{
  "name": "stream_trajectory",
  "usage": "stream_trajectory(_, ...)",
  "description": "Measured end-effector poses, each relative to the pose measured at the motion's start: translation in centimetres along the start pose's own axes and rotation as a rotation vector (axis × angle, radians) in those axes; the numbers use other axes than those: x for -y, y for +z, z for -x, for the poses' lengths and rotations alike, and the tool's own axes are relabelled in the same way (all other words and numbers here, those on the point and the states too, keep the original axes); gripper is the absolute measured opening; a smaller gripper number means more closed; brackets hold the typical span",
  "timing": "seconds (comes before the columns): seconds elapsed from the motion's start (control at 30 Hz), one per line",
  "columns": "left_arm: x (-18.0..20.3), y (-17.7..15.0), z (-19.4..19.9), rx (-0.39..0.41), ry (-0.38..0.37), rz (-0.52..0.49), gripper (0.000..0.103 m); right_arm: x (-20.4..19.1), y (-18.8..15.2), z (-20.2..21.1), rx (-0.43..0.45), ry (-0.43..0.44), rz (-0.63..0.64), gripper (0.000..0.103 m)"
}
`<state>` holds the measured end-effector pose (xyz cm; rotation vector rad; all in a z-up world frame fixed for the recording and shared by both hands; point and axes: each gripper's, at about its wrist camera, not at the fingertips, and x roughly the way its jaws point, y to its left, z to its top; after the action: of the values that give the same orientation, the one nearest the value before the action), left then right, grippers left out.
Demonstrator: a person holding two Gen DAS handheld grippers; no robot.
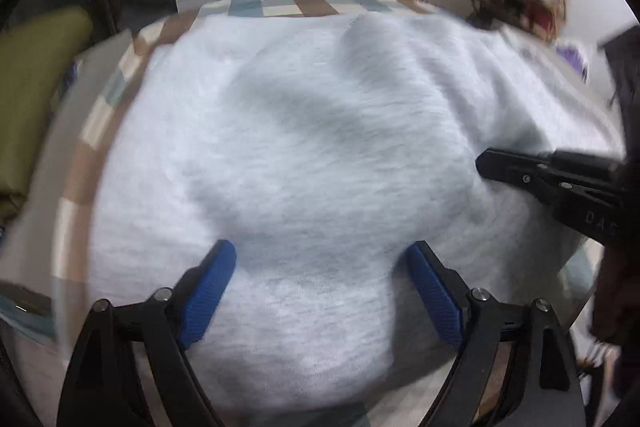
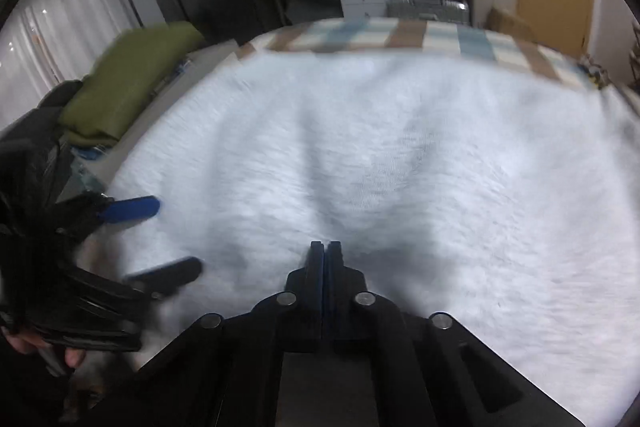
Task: Fold large clothes
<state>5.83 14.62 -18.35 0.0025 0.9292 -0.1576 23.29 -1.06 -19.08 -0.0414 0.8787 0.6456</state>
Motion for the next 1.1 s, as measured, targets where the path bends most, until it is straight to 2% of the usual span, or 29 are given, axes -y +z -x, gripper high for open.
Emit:
stream_trajectory(0.07, 0.4, -0.1, 0.3, 0.012, 0.018, -0.036, 0.087, 0.2, 0.1, 0.2, -0.017, -0.004, -0.018, 0.000)
stream_trajectory(0.17, 0.6, 0.1, -0.4, 0.032, 0.022, -0.034, 0.088, -1.3, 0.8, 1.2, -0.049, -0.063, 0.055, 0.000)
stream_trajectory(0.23, 0.6, 0.0, 0.0, 0.048, 0.017, -0.034, 0.088, -2.0, 1.4, 3.2, -0.024, -0.086, 0.070, 0.000)
stream_trajectory(0.3, 0.6, -0.2, -0.6, 0.061, 0.017, -0.034, 0.088, -1.6, 1.1, 6.4, 0.051, -0.188, 0.064, 0.008)
stream_trajectory(0.37, 0.5, -0.2, -0.5, 0.074, 0.019, -0.029, 0.088, -0.6, 0.2, 6.7, 0.031, -0.260, 0.047, 0.010)
stream_trajectory(0.43, 0.7, -0.2, -1.2, 0.080, 0.026, -0.037, 0.088, 1.0, -1.4, 4.3, -0.093, -0.254, 0.026, 0.010)
stream_trajectory(0.53, 0.9, -1.0, -1.2, 0.089, 0.028, -0.036, 0.088, 0.5, -2.3, 4.4, -0.045, -0.283, 0.082, 0.009)
stream_trajectory(0.63, 0.9, -1.1, -1.2, 0.091, 0.026, -0.039, 0.088, 0.7, -1.8, 6.0, -0.072, -0.265, 0.069, 0.009)
stream_trajectory(0.73, 1.0, -1.4, -1.2, 0.103, 0.030, -0.040, 0.088, 1.2, -2.1, 9.9, -0.045, -0.381, 0.107, 0.010)
stream_trajectory(0.83, 1.1, -1.5, -1.3, 0.105, 0.036, -0.042, 0.089, 3.2, -3.3, 11.0, -0.066, -0.463, 0.047, 0.021)
stream_trajectory(0.9, 1.2, -1.6, -1.3, 0.110, 0.036, -0.048, 0.089, 5.8, -5.1, 9.4, -0.129, -0.449, -0.041, 0.021)
stream_trajectory(0.93, 1.3, -1.7, -1.2, 0.114, 0.039, -0.051, 0.089, 5.8, -5.4, 9.7, -0.061, -0.444, -0.039, 0.020)
stream_trajectory(0.97, 1.3, -1.7, -1.3, 0.113, 0.040, -0.050, 0.089, 5.7, -5.6, 9.6, -0.051, -0.453, -0.043, 0.020)
stream_trajectory(1.03, 1.4, -1.8, -1.2, 0.120, 0.042, -0.047, 0.089, 5.0, -5.1, 9.8, -0.087, -0.494, -0.052, 0.020)
stream_trajectory(1.07, 1.4, -1.9, -1.2, 0.121, 0.043, -0.047, 0.089, 4.0, -4.6, 10.4, -0.079, -0.478, -0.054, 0.016)
stream_trajectory(1.1, 1.4, -1.9, -1.2, 0.121, 0.043, -0.047, 0.089, 2.6, -4.1, 10.9, -0.049, -0.421, -0.032, 0.015)
